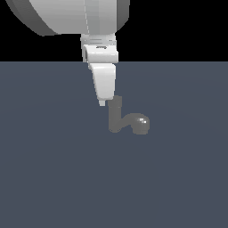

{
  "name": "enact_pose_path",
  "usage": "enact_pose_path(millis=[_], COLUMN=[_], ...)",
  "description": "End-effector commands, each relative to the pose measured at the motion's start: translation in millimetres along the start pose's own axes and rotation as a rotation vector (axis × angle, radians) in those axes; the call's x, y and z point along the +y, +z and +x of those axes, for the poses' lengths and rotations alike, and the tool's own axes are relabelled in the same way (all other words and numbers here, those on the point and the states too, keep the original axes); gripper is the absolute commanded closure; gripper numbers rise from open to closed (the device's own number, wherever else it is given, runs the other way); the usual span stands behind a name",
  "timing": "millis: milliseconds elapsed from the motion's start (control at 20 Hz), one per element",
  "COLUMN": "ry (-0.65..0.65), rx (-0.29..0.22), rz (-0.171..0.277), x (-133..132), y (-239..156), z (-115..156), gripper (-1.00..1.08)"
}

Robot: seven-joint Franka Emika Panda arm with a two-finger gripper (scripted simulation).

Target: Turn on the faucet by rotating a designated handle.

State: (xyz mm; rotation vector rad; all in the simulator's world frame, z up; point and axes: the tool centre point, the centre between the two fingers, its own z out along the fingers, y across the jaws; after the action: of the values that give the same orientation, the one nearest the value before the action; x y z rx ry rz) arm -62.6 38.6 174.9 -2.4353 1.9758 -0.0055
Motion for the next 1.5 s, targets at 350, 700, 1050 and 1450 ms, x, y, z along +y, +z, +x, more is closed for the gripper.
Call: enact_pose_path(millis=[350,700,1050,1450], ry=[0.020,-0.017,-0.002,0.014], rx=[0.001,0.000,0.000,0.001], rz=[-0.005,-0.003,-0.004,-0.006], x=[15,8,-5,-19], y=[2,0,1,2], z=[61,62,93,127], gripper=[1.08,1.08,1.08,1.08])
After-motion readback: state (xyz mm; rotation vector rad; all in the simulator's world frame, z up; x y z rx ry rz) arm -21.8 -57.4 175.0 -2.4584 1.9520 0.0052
